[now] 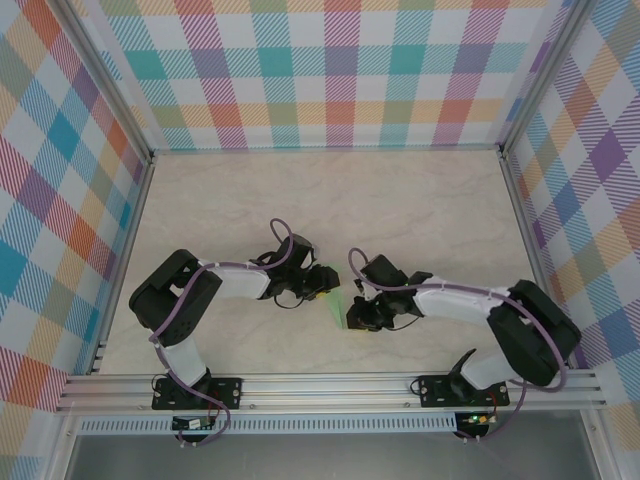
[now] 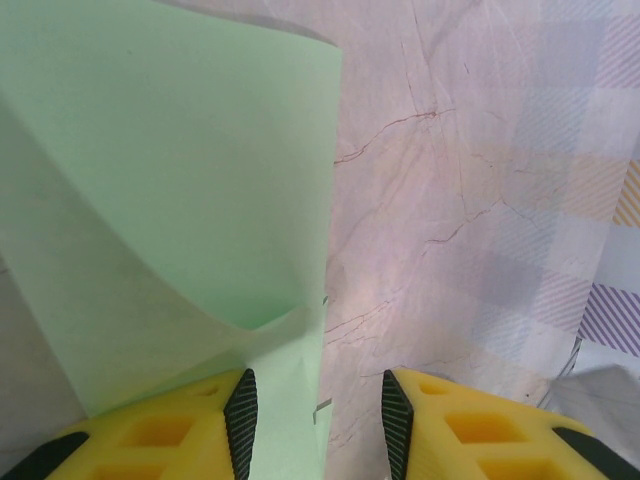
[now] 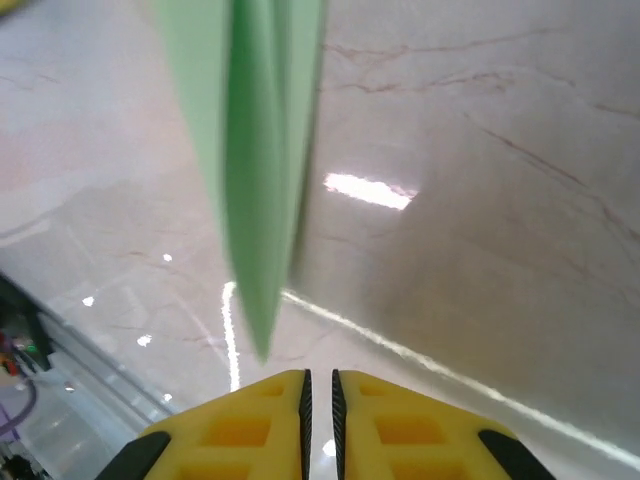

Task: Fold a paper plane with a square sheet of paper (pick it up from the middle)
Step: Fold the wing for the fifth time at the center of the table.

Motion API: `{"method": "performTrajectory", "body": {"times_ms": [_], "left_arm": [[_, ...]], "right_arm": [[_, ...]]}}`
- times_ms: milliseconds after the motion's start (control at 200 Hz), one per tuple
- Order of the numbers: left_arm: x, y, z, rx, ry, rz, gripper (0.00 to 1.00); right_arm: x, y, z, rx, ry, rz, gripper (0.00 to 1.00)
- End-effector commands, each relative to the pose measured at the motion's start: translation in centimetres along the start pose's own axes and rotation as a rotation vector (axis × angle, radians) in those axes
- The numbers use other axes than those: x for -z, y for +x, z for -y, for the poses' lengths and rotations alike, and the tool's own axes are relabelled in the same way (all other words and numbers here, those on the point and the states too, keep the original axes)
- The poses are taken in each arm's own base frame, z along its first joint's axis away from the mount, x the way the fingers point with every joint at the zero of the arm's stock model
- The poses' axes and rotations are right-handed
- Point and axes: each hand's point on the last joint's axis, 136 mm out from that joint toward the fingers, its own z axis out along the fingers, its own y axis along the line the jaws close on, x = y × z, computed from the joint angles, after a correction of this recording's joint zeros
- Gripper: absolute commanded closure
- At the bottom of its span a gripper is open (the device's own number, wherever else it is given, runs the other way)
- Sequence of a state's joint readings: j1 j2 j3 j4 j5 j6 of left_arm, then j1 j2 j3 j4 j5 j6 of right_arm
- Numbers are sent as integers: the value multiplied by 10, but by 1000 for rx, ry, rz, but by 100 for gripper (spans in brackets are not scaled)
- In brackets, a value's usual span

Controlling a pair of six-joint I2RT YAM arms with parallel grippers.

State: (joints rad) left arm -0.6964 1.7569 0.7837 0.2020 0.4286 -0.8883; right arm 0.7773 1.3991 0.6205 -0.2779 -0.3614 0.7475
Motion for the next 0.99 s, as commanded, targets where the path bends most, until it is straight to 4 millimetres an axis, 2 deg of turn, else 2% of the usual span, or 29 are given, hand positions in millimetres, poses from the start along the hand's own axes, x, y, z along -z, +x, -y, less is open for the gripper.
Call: {"method": "performTrajectory", "body": {"times_ms": [0,105,205,345,655,990], "left_arm": [[-7,11,-27,22,-95,-36,60],[-7,12,-27,23,-95,-37,60],[-7,12,-27,24,-93,-40,60],[-8,12,-27,24,-93,-41,60],[-8,12,-27,22,-91,-44,60],[-8,11,-26,22,-91,-42,60]], "right_arm": [[11,-13,-19,-10,-77,90,85],[16,-30,-41,-16,-170,154,88],[12,-45,-60,-39,-260,176,90],[-3,-55,-71,-79,-324,156,91],[-33,-54,-49,-136,-303,120,93],[-53,-18,-11,-182,-273,31,92]]}}
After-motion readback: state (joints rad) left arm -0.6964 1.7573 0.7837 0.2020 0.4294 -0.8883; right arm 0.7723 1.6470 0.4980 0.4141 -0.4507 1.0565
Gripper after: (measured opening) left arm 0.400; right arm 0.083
